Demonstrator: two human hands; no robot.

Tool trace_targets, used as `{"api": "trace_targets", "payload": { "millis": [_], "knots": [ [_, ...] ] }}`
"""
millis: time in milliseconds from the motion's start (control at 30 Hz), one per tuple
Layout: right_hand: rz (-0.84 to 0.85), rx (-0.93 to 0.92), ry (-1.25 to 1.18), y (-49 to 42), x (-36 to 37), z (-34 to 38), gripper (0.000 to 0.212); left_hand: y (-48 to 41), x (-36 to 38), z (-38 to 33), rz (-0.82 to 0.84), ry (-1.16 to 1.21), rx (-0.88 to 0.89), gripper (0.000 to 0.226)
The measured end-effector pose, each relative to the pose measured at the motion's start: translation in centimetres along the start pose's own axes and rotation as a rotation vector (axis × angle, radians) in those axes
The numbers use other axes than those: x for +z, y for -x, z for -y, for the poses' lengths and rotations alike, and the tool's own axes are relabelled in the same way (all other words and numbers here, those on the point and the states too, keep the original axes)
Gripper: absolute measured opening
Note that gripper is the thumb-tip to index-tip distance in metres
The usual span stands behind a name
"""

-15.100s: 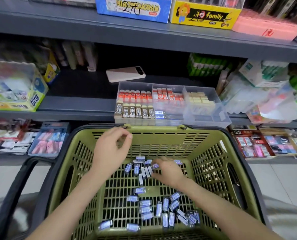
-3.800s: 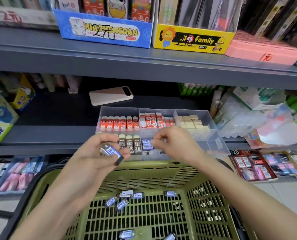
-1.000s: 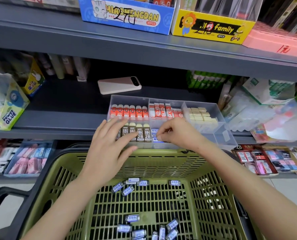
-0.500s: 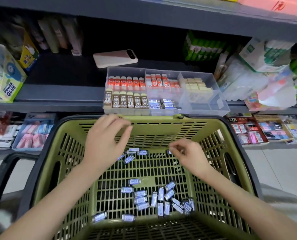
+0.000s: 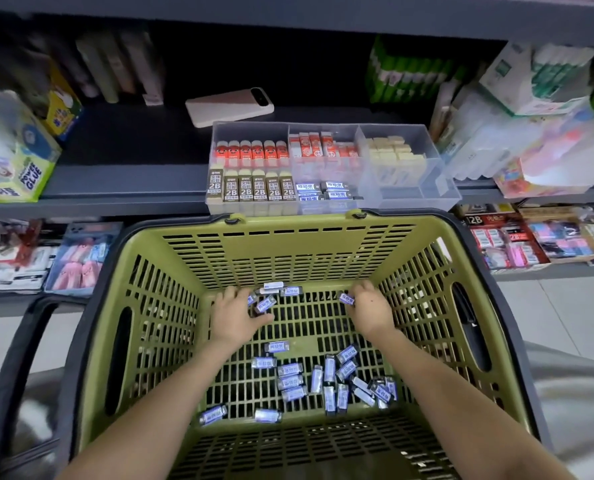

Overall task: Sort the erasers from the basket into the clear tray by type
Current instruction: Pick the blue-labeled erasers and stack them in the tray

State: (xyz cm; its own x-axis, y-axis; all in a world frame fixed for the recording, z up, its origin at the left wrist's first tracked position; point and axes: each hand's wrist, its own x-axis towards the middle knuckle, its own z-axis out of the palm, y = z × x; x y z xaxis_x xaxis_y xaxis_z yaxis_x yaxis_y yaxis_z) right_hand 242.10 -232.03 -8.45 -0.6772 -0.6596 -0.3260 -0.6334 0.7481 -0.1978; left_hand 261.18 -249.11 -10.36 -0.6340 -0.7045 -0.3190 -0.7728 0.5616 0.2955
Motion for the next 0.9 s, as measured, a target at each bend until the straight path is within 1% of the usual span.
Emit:
{"api": "trace_targets", "payload": {
  "millis": [33,100,167,233,267,333,433,467,533,600,667,700,767,833,900],
  "knots": [
    [0.008,0.005,-0.010,0.1,-0.2,0.0,0.026,-0.1,0.4,-0.3,-0.026,-0.007,0.005,0.079],
    [0.071,0.018,-0.015,0.3,-0.9,-0.1,0.022,-0.3,1.1,-0.6,-0.075,0.028,0.021,0.069],
    [0.226,0.002,0.000,0.9,-1.6,-0.1,0.018,-0.4,1.4,-0.5,-0.100,0.071,0.029,0.058],
    [0.372,-0.069,0.050,1.8,-1.7,-0.2,0.017,-0.4,1.5,-0.2,-0.096,0.115,0.035,0.051],
    [0.404,-0.113,0.081,2.3,-1.5,-0.3,0.019,-0.3,1.4,0.0,-0.091,0.139,0.043,0.049],
    [0.416,-0.185,0.129,3.4,-1.2,-0.6,0.025,0.0,0.9,0.4,-0.063,0.199,0.046,0.045],
    [0.426,-0.250,0.161,4.5,-0.6,-0.8,0.039,0.7,-0.5,0.5,0.075,0.331,0.016,0.043],
    [0.433,-0.263,0.163,4.7,-0.4,-0.9,0.044,0.9,-0.9,0.3,0.135,0.431,0.002,0.040],
    [0.437,-0.278,0.137,4.9,-0.3,-1.0,0.048,1.4,-1.9,-0.4,0.292,0.784,-0.103,0.032],
    [0.454,-0.291,0.090,4.9,-0.6,-1.1,0.044,1.9,-2.9,-1.3,0.475,1.181,-0.287,0.027],
    [0.464,-0.290,0.054,4.8,-0.9,-1.3,0.039,2.4,-3.6,-1.9,0.590,1.432,-0.399,0.025],
    [0.467,-0.280,0.039,4.8,-1.0,-1.4,0.040,2.5,-3.8,-2.0,0.621,1.499,-0.410,0.025],
    [0.476,-0.243,-0.002,4.7,-0.9,-1.6,0.045,2.8,-4.2,-2.3,0.650,1.545,-0.399,0.027],
    [0.477,-0.219,-0.037,4.8,-0.8,-1.7,0.048,3.0,-4.5,-2.7,0.638,1.573,-0.414,0.028],
    [0.483,-0.220,-0.030,4.9,-0.8,-1.6,0.046,3.3,-4.8,-3.2,0.610,1.614,-0.478,0.028]
  ]
}}
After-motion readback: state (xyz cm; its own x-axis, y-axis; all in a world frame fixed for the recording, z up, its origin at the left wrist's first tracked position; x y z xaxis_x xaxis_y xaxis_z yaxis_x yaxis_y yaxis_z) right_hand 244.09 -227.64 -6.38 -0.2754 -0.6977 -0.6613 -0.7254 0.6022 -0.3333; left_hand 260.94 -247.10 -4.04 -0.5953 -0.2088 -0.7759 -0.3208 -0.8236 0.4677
